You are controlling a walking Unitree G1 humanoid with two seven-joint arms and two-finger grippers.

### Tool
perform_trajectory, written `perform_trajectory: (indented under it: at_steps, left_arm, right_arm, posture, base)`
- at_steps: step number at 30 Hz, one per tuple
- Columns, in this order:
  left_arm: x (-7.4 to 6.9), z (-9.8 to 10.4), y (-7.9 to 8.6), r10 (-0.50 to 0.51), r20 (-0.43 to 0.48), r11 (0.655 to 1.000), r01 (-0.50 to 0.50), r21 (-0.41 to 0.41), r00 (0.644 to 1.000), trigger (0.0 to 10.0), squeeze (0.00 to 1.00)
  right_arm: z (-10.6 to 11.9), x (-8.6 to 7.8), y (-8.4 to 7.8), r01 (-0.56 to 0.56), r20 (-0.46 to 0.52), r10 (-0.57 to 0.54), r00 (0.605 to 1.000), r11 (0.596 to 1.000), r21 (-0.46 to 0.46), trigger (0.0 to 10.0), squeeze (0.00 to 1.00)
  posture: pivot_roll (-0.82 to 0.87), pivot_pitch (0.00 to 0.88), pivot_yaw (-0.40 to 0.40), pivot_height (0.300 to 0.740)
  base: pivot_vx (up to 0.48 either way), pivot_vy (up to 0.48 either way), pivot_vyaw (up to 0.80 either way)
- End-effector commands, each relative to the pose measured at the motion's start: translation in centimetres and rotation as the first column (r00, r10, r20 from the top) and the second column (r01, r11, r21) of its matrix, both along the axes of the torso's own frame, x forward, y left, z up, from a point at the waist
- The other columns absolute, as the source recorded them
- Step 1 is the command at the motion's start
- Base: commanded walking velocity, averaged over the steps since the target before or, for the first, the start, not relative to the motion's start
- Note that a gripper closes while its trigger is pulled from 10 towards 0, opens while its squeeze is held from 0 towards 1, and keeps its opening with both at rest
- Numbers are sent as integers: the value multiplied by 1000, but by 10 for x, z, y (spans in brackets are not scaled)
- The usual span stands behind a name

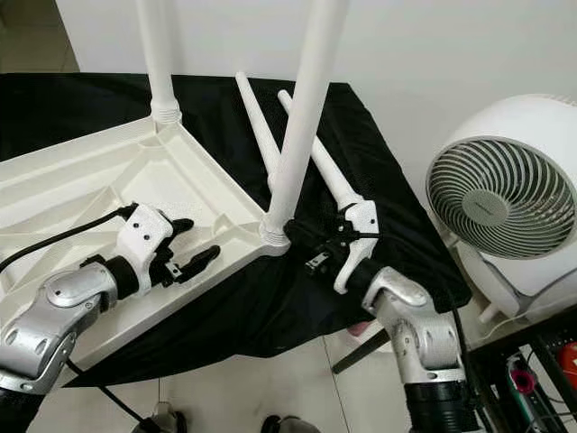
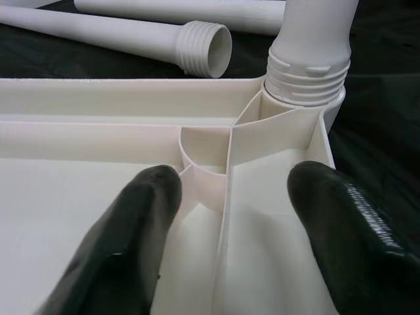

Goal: Building children table

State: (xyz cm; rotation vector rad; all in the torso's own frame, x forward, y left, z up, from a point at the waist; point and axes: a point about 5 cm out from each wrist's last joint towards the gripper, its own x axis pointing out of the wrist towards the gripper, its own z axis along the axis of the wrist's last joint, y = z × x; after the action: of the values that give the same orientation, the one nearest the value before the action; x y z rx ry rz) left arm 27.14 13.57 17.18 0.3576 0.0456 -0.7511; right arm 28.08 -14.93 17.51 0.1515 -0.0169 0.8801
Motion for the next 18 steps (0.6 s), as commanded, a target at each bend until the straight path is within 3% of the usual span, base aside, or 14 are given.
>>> perform_trajectory:
  at_steps: [1, 4, 9, 18]
  left_arm:
    - [-4, -5, -3, -29, -36, 998, 31, 47, 999, 10000, 0]
    - [-5, -5, -3, -34, -36, 997, 36, 63, 999, 10000, 0]
    - [-8, -4, -2, -19, -53, 990, 26, 136, 998, 10000, 0]
    - [-6, 0, 2, 47, -59, 980, -34, 197, 997, 10000, 0]
  right_arm:
    - [0, 1, -12, -25, -19, 25, 1000, 1000, 5, 10000, 0]
    - [1, 3, -15, -45, -36, 45, 998, 999, 11, 10000, 0]
    - [4, 10, -28, -164, -86, 169, 982, 985, 61, 10000, 0]
    - [4, 16, -29, -303, -142, 314, 939, 948, 96, 10000, 0]
  posture:
    - [127, 145, -102, 740]
    - [129, 148, -101, 740]
    - [139, 160, -101, 740]
    - [149, 180, -104, 740]
  base:
    - [0, 0, 0]
    - [0, 0, 0]
    - [0, 0, 0]
    - [0, 0, 0]
